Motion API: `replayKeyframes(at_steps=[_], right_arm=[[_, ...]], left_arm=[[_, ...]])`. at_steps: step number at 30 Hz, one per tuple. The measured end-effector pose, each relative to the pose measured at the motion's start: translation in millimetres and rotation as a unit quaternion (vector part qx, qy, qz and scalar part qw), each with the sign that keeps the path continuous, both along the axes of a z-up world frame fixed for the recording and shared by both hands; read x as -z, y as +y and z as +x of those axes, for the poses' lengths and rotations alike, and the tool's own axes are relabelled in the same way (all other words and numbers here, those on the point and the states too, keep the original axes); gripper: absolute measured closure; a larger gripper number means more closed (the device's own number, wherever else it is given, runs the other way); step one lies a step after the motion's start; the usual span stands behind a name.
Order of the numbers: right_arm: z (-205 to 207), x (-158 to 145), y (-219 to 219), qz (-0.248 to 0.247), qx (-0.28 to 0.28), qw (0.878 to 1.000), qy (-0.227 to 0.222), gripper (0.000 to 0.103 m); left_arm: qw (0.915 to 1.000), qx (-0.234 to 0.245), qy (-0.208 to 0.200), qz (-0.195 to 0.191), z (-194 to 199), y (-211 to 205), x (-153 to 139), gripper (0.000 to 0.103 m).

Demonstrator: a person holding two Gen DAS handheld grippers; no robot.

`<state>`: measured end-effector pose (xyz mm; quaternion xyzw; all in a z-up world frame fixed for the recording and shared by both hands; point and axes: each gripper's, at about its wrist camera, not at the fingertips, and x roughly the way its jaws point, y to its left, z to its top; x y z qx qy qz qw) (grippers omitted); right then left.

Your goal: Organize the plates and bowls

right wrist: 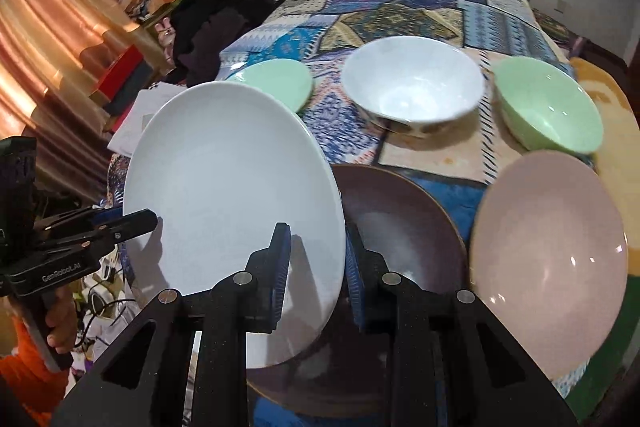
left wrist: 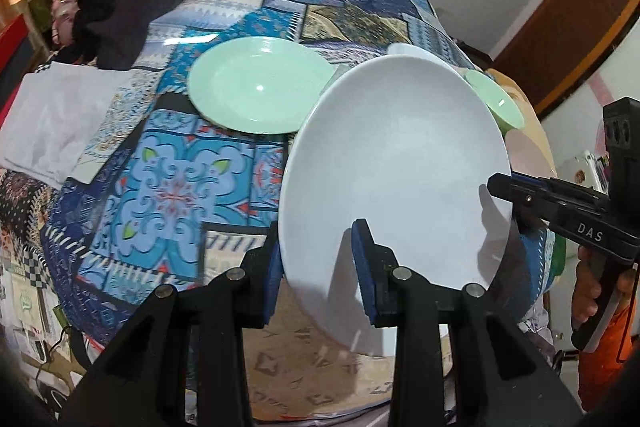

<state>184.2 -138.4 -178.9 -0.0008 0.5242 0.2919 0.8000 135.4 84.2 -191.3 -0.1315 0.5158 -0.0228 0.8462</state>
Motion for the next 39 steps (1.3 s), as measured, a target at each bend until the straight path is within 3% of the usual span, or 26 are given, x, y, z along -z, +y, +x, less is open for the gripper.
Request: replayKeyframes(at_steps=[21,32,39], right_arm=[[-8,31,-57,0.000,0.063,0.997,0.038,0.079],[-16,32,-59,-0.040,0.063,0.997,0.013,0.079],[-17,31,-66,-0.038,0.070,0.997,0.008,0.079]], left_arm=[[0.9970,0.060,0.047,0.009,33,-57,35,0.070],[0.9958,0.067,0.057,0.025,45,-66,48,0.070],[0.9952,0.074,0.057,0.030,48,-72,51,0.070]])
